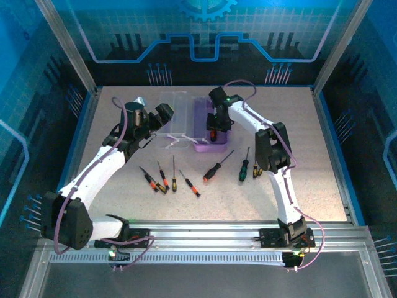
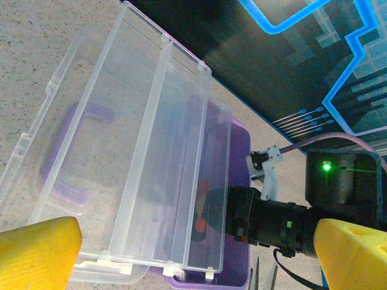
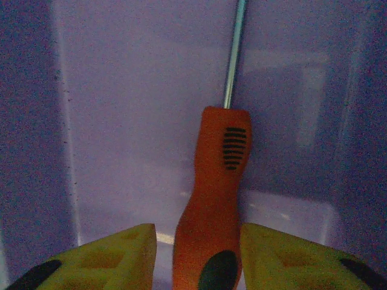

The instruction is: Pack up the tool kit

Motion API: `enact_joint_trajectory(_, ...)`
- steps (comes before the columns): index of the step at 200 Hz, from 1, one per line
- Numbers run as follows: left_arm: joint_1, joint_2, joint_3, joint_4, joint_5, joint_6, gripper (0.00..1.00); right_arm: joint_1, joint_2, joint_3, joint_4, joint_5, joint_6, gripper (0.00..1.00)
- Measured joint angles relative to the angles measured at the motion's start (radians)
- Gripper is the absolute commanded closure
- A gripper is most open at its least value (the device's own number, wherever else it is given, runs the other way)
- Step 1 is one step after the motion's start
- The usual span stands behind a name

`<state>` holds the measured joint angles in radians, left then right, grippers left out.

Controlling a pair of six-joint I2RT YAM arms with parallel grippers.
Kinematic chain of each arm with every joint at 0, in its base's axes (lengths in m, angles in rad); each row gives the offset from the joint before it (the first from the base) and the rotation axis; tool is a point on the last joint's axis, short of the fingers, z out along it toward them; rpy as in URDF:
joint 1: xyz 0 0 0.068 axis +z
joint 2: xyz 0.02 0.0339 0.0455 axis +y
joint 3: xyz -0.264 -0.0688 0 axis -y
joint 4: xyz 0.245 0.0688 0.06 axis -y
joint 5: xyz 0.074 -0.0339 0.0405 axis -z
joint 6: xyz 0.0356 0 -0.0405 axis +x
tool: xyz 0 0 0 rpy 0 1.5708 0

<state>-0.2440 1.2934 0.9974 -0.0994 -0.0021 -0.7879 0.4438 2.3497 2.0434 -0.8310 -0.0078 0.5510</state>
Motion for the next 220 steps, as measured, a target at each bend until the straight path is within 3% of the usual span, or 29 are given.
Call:
enact_joint_trajectory(82, 0.000, 0.000, 0.000, 0.000, 0.001, 0.000, 0.01, 0.000, -0.090, -0.004, 0.001, 0.046, 0.026, 0.78)
enact_joint_trajectory(126, 0.000, 0.000, 0.000, 0.004, 0.019, 0.001, 0.01, 0.000, -0.160, -0.087, 0.005, 0.045, -0.010, 0.74)
enact_joint_trajectory(153, 0.000, 0.000, 0.000, 0.031, 0.055, 0.003, 0.01, 0.000, -0.309, -0.193, 0.010, 0.033, -0.057, 0.70)
enact_joint_trajectory(199, -0.002, 0.044, 0.001, 0.059, 0.149, 0.002, 0.01, -0.005, -0.687, -0.514, 0.083, 0.056, -0.081, 0.68)
enact_joint_trajectory(220, -0.017, 0.082, 0.006, 0.056, 0.187, 0.001, 0.01, -0.010, -0.796, -0.707, 0.122, 0.087, -0.065, 0.75)
